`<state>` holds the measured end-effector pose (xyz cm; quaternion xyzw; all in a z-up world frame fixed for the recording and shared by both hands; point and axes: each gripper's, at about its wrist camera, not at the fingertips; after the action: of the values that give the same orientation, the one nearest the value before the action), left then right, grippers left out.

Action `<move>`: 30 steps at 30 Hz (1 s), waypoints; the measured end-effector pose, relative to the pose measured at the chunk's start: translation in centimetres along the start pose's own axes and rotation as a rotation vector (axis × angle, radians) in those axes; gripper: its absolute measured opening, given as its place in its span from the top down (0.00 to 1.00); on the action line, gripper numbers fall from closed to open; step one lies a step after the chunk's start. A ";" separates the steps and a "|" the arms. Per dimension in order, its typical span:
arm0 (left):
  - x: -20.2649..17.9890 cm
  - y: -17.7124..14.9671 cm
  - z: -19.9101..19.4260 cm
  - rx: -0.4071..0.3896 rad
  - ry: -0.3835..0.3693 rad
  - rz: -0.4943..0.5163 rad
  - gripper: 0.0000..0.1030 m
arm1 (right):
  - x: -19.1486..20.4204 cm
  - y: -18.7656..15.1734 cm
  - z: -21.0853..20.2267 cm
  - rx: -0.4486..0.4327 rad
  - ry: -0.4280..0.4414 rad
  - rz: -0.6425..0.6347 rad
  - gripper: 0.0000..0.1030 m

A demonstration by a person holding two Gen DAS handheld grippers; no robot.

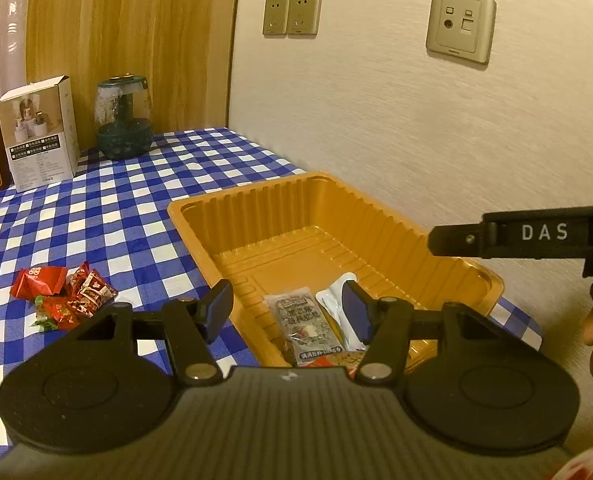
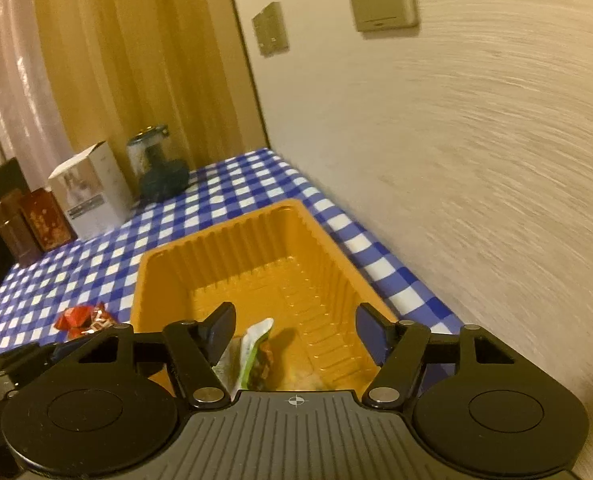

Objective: Organize snacks
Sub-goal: 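Withdraw both grippers from the tray toward the remaining snacks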

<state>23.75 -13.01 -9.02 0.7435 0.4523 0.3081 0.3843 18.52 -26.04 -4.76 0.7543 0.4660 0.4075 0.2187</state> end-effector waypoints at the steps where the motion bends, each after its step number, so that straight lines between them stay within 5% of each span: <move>1: 0.0 0.0 0.0 0.000 0.001 0.000 0.45 | -0.2 0.0 0.0 0.000 -0.006 0.006 0.35; 20: 0.1 0.2 -0.7 -0.026 0.023 -0.003 0.42 | 0.0 -0.6 -0.2 0.027 -0.040 -0.003 0.35; 30: 2.3 0.1 -1.4 -0.036 0.064 -0.077 0.26 | 1.3 -0.6 -1.0 0.015 -0.014 -0.016 0.35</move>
<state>23.59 -10.53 -7.98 0.7082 0.4871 0.3248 0.3945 17.67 -24.68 -4.05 0.7552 0.4736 0.3966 0.2195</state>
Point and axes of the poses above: each gripper's, at about its wrist camera, not at the fingertips, and z roughly the way its jaws point, x to its left, y to its top, and after that the axes turned 13 degrees about z, right-handed
